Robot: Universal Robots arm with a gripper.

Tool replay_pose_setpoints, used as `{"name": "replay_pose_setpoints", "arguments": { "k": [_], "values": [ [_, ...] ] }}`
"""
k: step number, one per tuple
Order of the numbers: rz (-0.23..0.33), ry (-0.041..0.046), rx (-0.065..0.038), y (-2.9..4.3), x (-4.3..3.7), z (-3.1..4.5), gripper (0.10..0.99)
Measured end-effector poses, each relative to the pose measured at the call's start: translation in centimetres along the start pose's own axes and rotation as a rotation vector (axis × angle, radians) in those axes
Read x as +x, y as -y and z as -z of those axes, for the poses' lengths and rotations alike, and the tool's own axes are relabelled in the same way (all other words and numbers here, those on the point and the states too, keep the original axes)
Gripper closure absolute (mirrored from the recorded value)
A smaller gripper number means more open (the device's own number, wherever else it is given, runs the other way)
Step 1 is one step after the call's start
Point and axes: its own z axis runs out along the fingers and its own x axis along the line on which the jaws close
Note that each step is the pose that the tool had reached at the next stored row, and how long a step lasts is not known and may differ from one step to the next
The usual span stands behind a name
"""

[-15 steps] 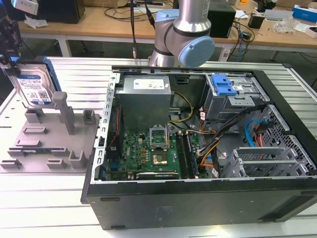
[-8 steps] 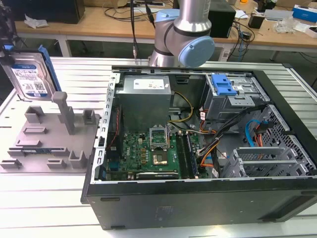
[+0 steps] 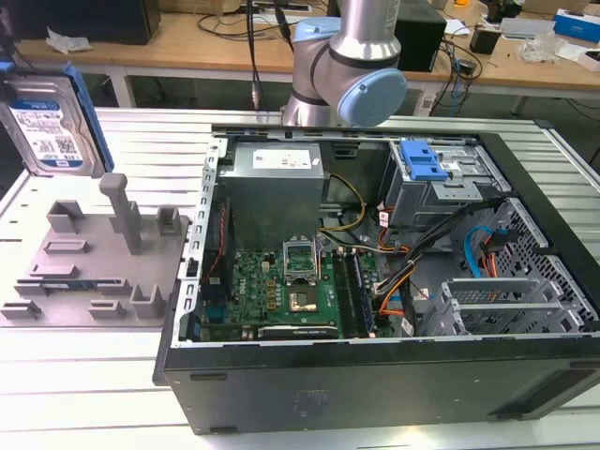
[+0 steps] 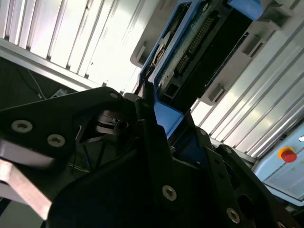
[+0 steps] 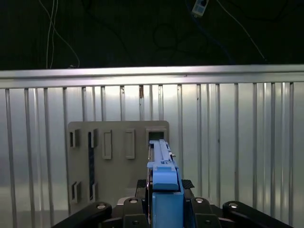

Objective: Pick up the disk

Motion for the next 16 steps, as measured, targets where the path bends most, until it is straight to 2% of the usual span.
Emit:
{"name": "replay_pose_setpoints", "arguments": {
  "k": [4,10,13,16],
  "values": [
    [0.000,0.0000,0.000,0.05,0.01,2.45,0.722],
    [0.001,0.0001,0.000,0.09,0.01,4.90,0.722],
    [0.002,0.0002,0.000,0.11,0.02,5.82,0.722],
    [0.003,0.0002,0.000,0.11,0.02,5.88,0.722]
  ]
}}
